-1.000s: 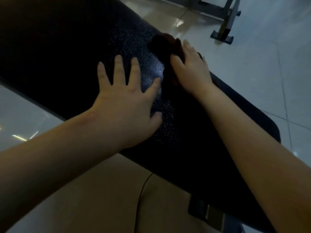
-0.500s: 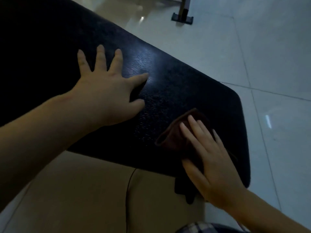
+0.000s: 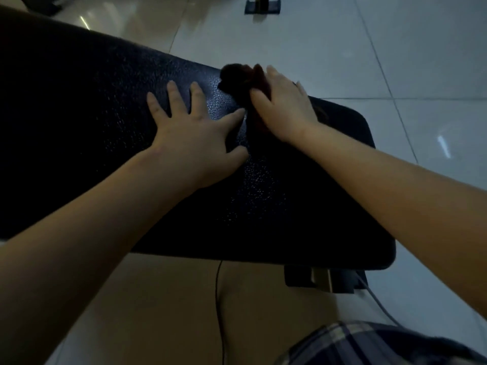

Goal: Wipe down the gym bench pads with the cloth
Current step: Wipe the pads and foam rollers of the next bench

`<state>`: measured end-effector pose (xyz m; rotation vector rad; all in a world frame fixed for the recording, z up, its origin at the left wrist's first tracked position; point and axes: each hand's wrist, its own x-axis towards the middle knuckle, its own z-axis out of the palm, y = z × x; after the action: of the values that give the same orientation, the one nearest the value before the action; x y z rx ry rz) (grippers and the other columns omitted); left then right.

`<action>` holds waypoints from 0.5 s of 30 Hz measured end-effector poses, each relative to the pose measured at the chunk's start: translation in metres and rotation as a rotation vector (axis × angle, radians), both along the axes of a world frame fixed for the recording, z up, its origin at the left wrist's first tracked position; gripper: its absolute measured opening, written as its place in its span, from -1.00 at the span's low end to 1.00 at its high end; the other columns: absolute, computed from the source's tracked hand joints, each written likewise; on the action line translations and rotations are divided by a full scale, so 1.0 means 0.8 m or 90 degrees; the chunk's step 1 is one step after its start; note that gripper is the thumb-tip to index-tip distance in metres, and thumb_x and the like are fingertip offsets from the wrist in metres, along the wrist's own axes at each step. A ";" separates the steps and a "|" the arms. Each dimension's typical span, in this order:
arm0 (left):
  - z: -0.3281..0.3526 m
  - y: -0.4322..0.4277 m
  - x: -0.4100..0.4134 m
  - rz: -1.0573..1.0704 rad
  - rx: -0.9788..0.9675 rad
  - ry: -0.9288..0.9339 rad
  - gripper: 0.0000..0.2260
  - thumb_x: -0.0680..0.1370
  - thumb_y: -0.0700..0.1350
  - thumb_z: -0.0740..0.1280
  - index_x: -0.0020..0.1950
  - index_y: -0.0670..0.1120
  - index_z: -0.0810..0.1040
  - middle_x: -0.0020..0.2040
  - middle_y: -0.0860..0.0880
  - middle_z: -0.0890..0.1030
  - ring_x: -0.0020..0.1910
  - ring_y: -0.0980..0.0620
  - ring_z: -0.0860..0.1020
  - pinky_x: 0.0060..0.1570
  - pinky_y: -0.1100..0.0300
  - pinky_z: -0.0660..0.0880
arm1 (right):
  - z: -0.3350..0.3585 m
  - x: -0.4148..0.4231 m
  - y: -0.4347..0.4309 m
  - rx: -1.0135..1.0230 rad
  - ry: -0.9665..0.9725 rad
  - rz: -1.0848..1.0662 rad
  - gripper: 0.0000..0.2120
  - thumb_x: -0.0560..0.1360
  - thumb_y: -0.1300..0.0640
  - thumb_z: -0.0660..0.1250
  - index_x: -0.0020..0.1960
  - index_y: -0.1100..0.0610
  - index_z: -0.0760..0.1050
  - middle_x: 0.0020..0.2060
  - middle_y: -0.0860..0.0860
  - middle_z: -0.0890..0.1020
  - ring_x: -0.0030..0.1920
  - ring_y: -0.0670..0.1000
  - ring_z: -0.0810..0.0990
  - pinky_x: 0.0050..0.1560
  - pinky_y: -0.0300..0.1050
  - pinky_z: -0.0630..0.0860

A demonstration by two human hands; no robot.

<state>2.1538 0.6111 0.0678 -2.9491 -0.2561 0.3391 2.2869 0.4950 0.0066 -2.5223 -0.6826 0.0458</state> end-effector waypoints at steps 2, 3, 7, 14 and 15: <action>0.001 -0.004 0.006 -0.003 -0.004 0.006 -0.39 0.55 0.36 0.04 0.57 0.30 -0.05 0.58 -0.29 -0.20 0.52 -0.44 -0.23 0.43 -0.43 -0.20 | -0.005 -0.027 -0.028 -0.021 -0.005 0.025 -0.45 0.60 -0.09 0.02 0.57 -0.01 0.09 0.57 0.04 0.11 0.56 0.03 0.06 0.54 0.05 -0.08; 0.001 -0.003 0.006 -0.006 -0.005 0.003 -0.39 0.55 0.35 0.04 0.57 0.29 -0.03 0.58 -0.29 -0.20 0.52 -0.44 -0.22 0.43 -0.42 -0.19 | -0.007 -0.046 -0.045 -0.029 -0.003 0.042 -0.41 0.59 -0.10 0.01 0.58 -0.02 0.05 0.58 0.03 0.04 0.57 0.02 0.00 0.53 0.02 -0.11; -0.004 0.000 0.001 -0.017 0.000 -0.011 -0.37 0.52 0.36 -0.02 0.57 0.33 -0.11 0.59 -0.29 -0.19 0.53 -0.42 -0.20 0.44 -0.40 -0.18 | -0.023 -0.147 -0.131 -0.004 0.009 0.110 -0.34 0.51 -0.19 -0.06 0.59 -0.05 0.02 0.58 -0.05 -0.03 0.57 -0.08 -0.11 0.53 -0.09 -0.21; -0.003 -0.005 0.002 -0.008 0.002 -0.022 -0.37 0.53 0.34 0.03 0.57 0.31 -0.07 0.58 -0.31 -0.16 0.53 -0.42 -0.17 0.46 -0.38 -0.17 | -0.044 -0.194 -0.179 0.013 0.013 0.093 -0.40 0.55 -0.15 -0.02 0.57 -0.07 0.05 0.58 -0.07 0.01 0.56 -0.12 -0.11 0.53 -0.13 -0.20; -0.003 -0.007 0.003 -0.006 0.002 -0.021 -0.37 0.53 0.33 0.04 0.58 0.30 -0.07 0.58 -0.32 -0.15 0.53 -0.42 -0.16 0.46 -0.37 -0.16 | -0.041 -0.174 -0.169 0.020 0.025 0.068 -0.37 0.52 -0.18 -0.05 0.57 -0.07 0.05 0.58 -0.07 0.00 0.56 -0.13 -0.12 0.52 -0.15 -0.22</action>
<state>2.1560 0.6059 0.0653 -2.9535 -0.2462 0.2877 2.1473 0.3599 -0.0259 -2.4469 -0.7957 0.1219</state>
